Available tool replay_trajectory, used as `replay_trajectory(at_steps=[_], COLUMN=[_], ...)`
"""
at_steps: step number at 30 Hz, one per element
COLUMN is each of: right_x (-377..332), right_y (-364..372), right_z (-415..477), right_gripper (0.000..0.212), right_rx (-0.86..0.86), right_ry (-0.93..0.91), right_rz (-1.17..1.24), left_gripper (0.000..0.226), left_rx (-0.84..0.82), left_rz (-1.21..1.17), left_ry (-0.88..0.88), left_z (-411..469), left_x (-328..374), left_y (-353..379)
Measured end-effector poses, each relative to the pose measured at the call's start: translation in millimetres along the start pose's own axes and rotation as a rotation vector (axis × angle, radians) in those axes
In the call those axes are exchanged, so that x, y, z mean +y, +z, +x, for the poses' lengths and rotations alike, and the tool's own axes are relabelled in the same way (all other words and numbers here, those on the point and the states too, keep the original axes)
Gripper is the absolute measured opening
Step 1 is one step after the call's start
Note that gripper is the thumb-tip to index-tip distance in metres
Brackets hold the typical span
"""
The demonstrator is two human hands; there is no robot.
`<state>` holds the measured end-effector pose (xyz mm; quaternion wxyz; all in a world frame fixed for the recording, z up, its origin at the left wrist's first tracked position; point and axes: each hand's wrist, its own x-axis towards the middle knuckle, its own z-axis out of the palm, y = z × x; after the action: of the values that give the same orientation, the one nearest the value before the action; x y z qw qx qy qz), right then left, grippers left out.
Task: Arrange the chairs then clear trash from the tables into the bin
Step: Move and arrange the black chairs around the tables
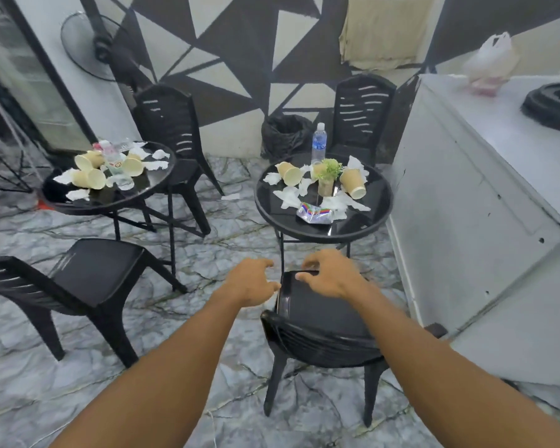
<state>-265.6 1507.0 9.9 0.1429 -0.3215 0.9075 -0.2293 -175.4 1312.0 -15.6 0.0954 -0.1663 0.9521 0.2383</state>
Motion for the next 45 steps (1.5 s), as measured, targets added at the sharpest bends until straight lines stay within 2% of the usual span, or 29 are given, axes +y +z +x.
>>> replay_trajectory(at_steps=[4,9,14,16,18,22,26,31,36,42,45], right_x=[-34,-74,-118,-129,-137,-147,-142,-123,-106,-70,-49], right_y=[13,15,0,-3,-5,-8,-10,-33,-71,-115,-129], right_z=[59,160,259,291,322,396,487,615,715,827,892], right_gripper=[0.03,0.032,0.035,0.027,0.016,0.033,0.041,0.044,0.044,0.042,0.04], right_rx=[-0.034,-0.031,-0.022,-0.024,-0.031,-0.013,-0.052,-0.096,-0.106,-0.038,0.02], right_ry=[0.016,0.053,0.066,0.049,0.031,0.05,0.088,0.159,0.212,0.307,0.364], right_rz=[-0.08,-0.101,-0.114,-0.158,-0.204,-0.157,-0.157,-0.139,-0.141,-0.091,-0.075], left_gripper=[0.069,0.06,0.061,0.051,0.052,0.062,0.059,0.069,0.064,0.067,0.059], left_rx=[-0.01,0.016,0.008,0.033,0.014,-0.012,0.003,-0.098,-0.121,-0.159,-0.16], left_rz=[0.098,0.145,0.165,0.194,0.204,0.231,0.23,0.233,0.253,0.222,0.262], left_ry=[-0.065,-0.042,-0.029,-0.01,0.033,0.072,0.119,0.113,0.165,0.229,0.303], left_z=[35,109,179,206,234,302,388,509,624,769,851], left_x=[-47,-104,-155,-168,-176,-185,-194,-208,-204,-195,-186], left_y=[-31,-93,-166,-188,-205,-235,-263,-307,-349,-384,-400])
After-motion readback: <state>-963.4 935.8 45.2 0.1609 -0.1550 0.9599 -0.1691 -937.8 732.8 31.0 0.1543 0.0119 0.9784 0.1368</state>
